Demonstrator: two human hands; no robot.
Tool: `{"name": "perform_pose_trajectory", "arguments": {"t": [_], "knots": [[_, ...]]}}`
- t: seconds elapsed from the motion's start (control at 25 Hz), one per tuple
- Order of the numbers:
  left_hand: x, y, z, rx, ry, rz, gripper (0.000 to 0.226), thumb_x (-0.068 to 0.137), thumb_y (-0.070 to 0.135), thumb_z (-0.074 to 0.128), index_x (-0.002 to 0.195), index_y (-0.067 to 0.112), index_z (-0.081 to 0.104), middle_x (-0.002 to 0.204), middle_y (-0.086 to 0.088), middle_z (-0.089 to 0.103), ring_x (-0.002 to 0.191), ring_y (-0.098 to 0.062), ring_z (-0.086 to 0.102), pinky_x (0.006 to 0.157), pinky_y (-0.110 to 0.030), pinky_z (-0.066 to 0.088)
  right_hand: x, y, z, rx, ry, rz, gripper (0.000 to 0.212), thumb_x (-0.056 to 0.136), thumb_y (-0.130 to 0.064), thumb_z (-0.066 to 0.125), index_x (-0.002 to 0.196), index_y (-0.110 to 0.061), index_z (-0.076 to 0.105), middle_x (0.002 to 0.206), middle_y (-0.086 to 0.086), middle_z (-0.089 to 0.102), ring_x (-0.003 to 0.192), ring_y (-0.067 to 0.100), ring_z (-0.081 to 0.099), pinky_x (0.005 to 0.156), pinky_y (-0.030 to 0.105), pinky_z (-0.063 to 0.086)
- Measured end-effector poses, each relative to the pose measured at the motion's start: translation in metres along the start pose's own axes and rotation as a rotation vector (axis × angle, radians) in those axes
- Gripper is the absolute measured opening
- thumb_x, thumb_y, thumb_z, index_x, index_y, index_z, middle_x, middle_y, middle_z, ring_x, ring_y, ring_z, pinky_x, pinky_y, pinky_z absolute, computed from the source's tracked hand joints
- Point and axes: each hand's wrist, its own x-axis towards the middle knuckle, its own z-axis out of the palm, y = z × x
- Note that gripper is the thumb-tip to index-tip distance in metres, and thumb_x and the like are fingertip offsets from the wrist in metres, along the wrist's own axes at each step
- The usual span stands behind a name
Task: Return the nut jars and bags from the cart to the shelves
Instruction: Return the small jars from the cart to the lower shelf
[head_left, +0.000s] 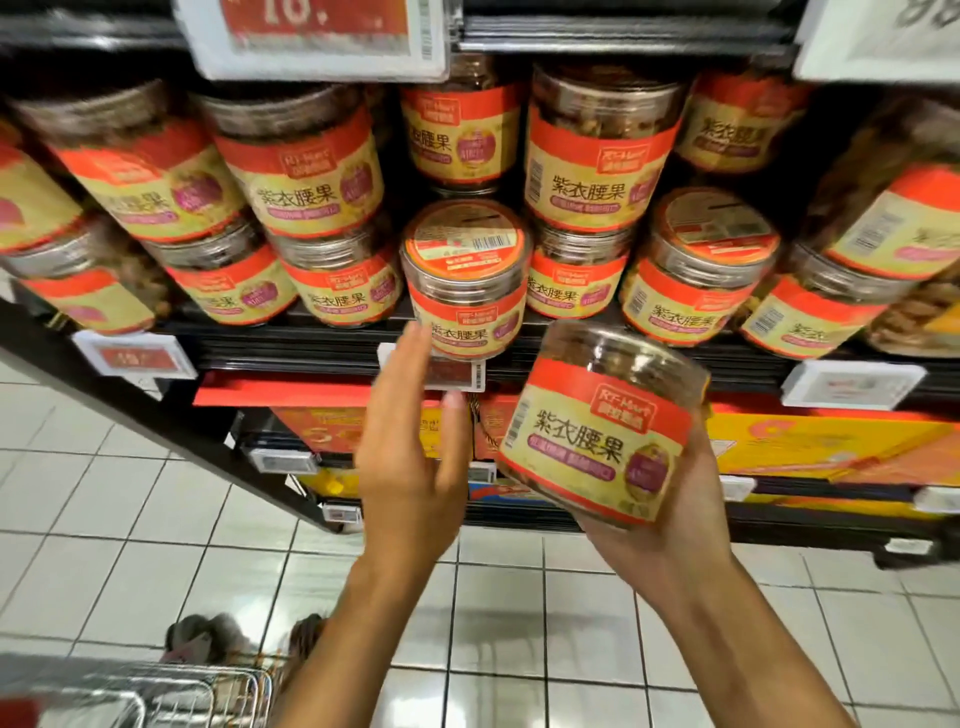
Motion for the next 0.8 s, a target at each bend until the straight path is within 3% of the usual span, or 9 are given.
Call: {"name": "perform_pose_trajectory", "arguments": {"t": [0.16,0.32,0.44,0.48,0.56,0.64,0.72,0.8], "knots": [[0.001,-0.003,0.006,0.153,-0.14,0.171,0.061,0.078,-0.002,0.069,0.132,0.004,0.041,0.143,-0.024,0.031,0.131,-0.003,0.024,0.104,-0.008,0.028,0.01,-0.004,0.018,-0.028,-0.07,-0.095,0.064,0.096,-0.053,0.025,0.078,-0.021,0.077,0.087,0.005,0.075,0.08,0.022,0.072,0.061,0.034,0.057],[0.008,-0.002,0.012,0.209,-0.132,0.157,0.062,0.077,-0.003,0.073,0.132,0.003,0.045,0.143,-0.032,0.03,0.131,-0.012,0.03,0.083,-0.025,0.048,0.017,-0.005,0.024,-0.077,-0.064,-0.113,0.062,0.096,-0.055,0.025,0.081,-0.023,0.076,0.091,0.003,0.074,0.086,0.021,0.071,0.066,0.035,0.057],[0.011,0.003,0.004,0.241,-0.128,0.177,0.048,0.082,0.0,0.068,0.128,0.004,0.053,0.139,-0.029,0.041,0.128,-0.018,0.036,0.092,-0.017,0.043,0.017,-0.004,0.027,-0.122,-0.042,-0.144,0.061,0.096,-0.056,0.025,0.082,-0.026,0.076,0.09,0.001,0.075,0.085,0.02,0.072,0.065,0.036,0.057],[0.015,0.007,-0.003,0.166,-0.056,0.113,0.035,0.085,0.004,0.064,0.12,0.005,0.061,0.13,-0.024,0.053,0.124,-0.02,0.046,0.096,-0.013,0.039,0.016,-0.005,0.03,-0.151,-0.039,-0.151,0.061,0.096,-0.057,0.024,0.081,-0.028,0.076,0.088,-0.001,0.075,0.084,0.019,0.072,0.065,0.036,0.058],[0.025,0.022,-0.019,-0.218,0.035,-0.24,0.024,0.091,0.022,0.049,0.102,0.015,0.069,0.103,-0.002,0.069,0.102,-0.013,0.063,0.088,-0.017,0.048,0.013,-0.007,0.039,-0.267,-0.029,-0.157,0.062,0.095,-0.059,0.022,0.082,-0.033,0.076,0.086,-0.005,0.075,0.083,0.015,0.072,0.066,0.035,0.059],[0.033,0.045,-0.026,-0.676,-0.131,-0.512,0.039,0.089,0.045,0.038,0.101,0.021,0.067,0.09,0.008,0.073,0.09,-0.005,0.067,0.076,-0.019,0.051,0.01,-0.004,0.051,-0.389,-0.092,-0.186,0.06,0.096,-0.057,0.018,0.096,-0.031,0.073,0.094,-0.005,0.075,0.09,0.014,0.071,0.071,0.033,0.059],[0.033,0.063,-0.026,-0.755,-0.178,-0.485,0.051,0.083,0.058,0.043,0.109,0.018,0.062,0.098,0.006,0.073,0.096,-0.009,0.067,0.082,-0.027,0.054,0.01,0.004,0.064,-0.498,-0.187,-0.264,0.061,0.095,-0.057,0.018,0.102,-0.027,0.07,0.102,-0.005,0.073,0.1,0.011,0.067,0.085,0.031,0.055],[0.035,0.073,-0.025,-0.718,-0.031,-0.393,0.048,0.076,0.055,0.047,0.105,0.018,0.059,0.095,0.009,0.071,0.096,-0.012,0.067,0.084,-0.032,0.053,0.004,0.008,0.079,-0.621,-0.17,-0.34,0.065,0.085,-0.064,0.02,0.108,-0.028,0.069,0.108,-0.005,0.071,0.104,0.005,0.064,0.09,0.024,0.052]]}}
